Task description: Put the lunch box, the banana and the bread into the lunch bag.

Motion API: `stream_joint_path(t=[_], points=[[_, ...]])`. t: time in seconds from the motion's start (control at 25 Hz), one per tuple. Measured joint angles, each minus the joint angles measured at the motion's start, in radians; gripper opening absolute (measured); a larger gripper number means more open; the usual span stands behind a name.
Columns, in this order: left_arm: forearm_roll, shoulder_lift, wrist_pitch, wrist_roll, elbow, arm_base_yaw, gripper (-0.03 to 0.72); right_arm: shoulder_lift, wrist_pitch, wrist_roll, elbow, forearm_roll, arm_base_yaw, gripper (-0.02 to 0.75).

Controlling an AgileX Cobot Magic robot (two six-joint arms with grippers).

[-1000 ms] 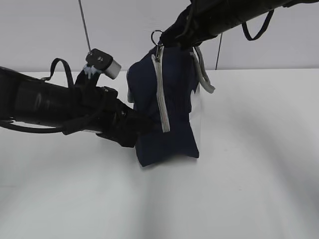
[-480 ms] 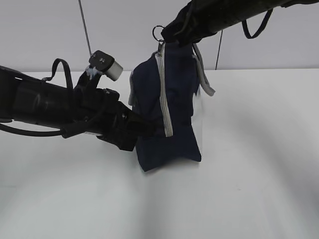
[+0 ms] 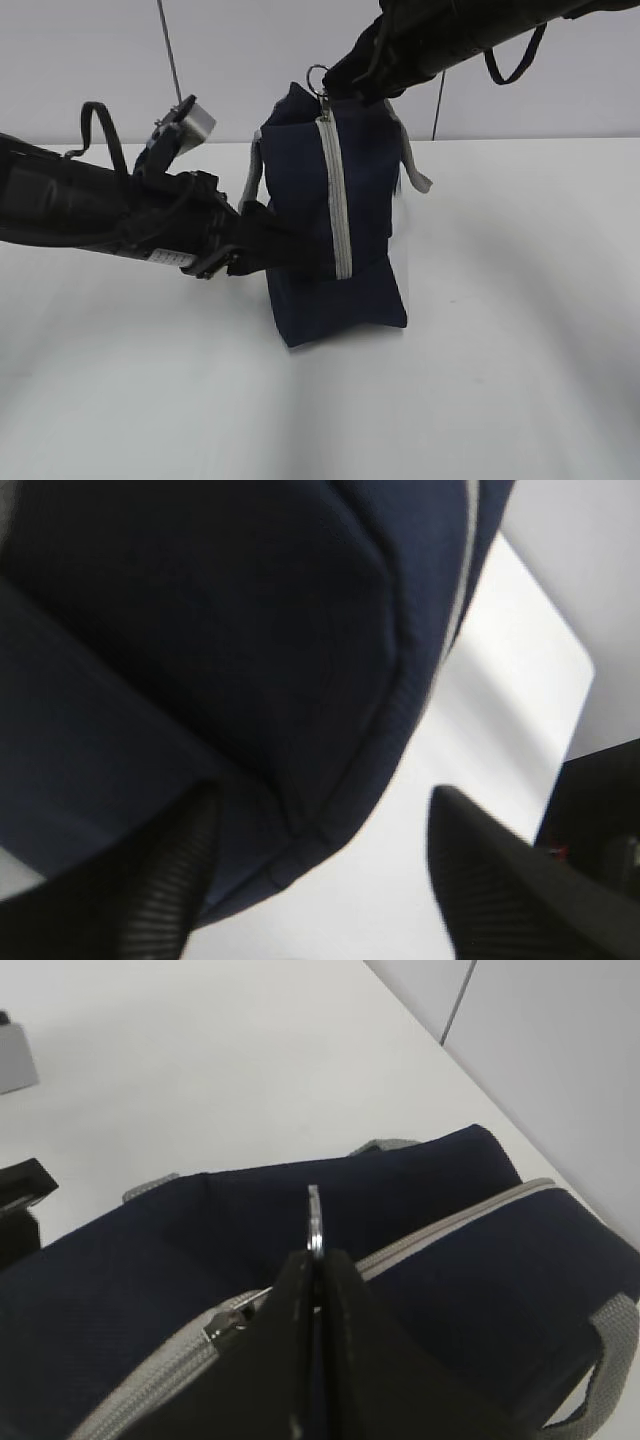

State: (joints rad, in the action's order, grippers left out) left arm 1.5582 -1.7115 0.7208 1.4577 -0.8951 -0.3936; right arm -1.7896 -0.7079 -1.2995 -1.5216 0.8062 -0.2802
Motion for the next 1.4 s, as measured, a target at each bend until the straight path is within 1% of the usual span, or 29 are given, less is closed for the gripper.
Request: stream_joint_path(t=[0.04, 0.08, 0.16, 0.32, 0.48, 0.64, 0.72, 0.84, 0.92, 1.16, 1.2, 1.24, 1.36, 1.4], points=[[-0.002, 0.0, 0.035, -0.044, 0.0, 0.018, 0.479, 0.0, -0.014, 0.0, 0.0, -0.007, 0.0, -0.016], [-0.002, 0.0, 0.069, -0.08, 0.0, 0.036, 0.522, 0.0, -0.029, 0.0, 0.0, -0.014, 0.0, -0.016], [-0.003, 0.0, 0.12, -0.153, 0.0, 0.066, 0.552, 0.0, -0.059, 0.0, 0.0, -0.033, 0.0, -0.016], [-0.012, 0.0, 0.164, -0.295, -0.024, 0.095, 0.551, 0.0, -0.102, -0.002, 0.0, -0.048, 0.0, -0.016], [-0.019, 0.001, 0.166, -0.466, -0.082, 0.097, 0.519, 0.0, -0.118, -0.002, 0.0, -0.051, 0.0, -0.016], [-0.052, 0.001, 0.111, -0.551, -0.128, 0.097, 0.482, 0.0, -0.124, -0.002, 0.0, -0.054, 0.0, -0.016], [-0.058, 0.001, 0.092, -0.565, -0.135, 0.097, 0.455, 0.0, -0.124, -0.002, 0.0, -0.056, 0.0, -0.016], [-0.065, 0.001, 0.09, -0.582, -0.138, 0.097, 0.385, 0.0, -0.124, -0.002, 0.0, -0.056, 0.0, -0.016], [-0.069, 0.001, 0.096, -0.585, -0.14, 0.095, 0.352, 0.0, -0.124, -0.002, 0.0, -0.056, 0.0, -0.016], [-0.101, 0.001, 0.094, -0.586, -0.14, 0.047, 0.309, 0.0, -0.126, -0.002, 0.0, -0.056, 0.0, -0.016], [-0.103, 0.001, 0.092, -0.586, -0.14, 0.039, 0.283, 0.0, -0.126, -0.002, 0.0, -0.056, 0.0, -0.016], [-0.107, 0.001, 0.088, -0.586, -0.14, 0.035, 0.24, 0.0, -0.126, -0.002, 0.0, -0.056, 0.0, -0.016], [-0.113, 0.001, 0.078, -0.587, -0.14, 0.032, 0.063, -0.002, -0.12, -0.004, 0.0, -0.056, 0.0, -0.016], [-0.113, 0.001, 0.076, -0.587, -0.14, 0.032, 0.026, -0.004, -0.115, -0.004, 0.0, -0.056, 0.0, -0.016]])
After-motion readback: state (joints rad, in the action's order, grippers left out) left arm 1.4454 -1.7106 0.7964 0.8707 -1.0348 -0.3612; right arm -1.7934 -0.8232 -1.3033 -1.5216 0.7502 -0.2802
